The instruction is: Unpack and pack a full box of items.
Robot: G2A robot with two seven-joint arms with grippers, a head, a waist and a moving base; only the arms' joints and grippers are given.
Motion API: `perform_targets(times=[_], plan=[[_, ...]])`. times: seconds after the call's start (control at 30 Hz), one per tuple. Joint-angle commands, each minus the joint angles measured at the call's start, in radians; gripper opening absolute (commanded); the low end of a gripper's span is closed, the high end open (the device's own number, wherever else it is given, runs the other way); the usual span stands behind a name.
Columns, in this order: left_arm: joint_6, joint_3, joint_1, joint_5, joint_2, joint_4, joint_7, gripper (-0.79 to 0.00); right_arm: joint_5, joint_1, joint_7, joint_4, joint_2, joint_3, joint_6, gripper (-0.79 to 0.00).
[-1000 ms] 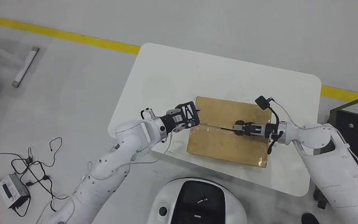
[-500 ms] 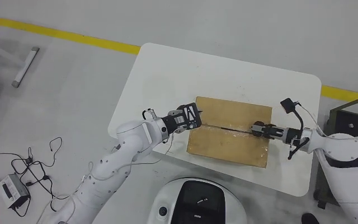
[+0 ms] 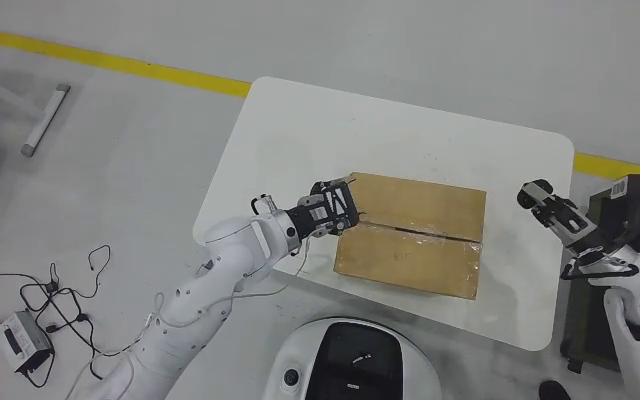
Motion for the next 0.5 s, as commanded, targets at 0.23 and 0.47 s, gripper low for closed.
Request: perform_targets(times=[0.23, 0.47], plan=[[0.094, -0.024, -0.008, 0.004, -0.004, -0.010, 0.014, 0.000, -0.001, -0.004, -0.036, 0.003, -0.003, 0.001, 0.009, -0.785], [0.230, -0.085, -0.014, -0.092, -0.012, -0.025, -0.048, 0.000, 0.065, -0.128, -0.531, -0.091, -0.041, 0.012, 0.138, -0.785]])
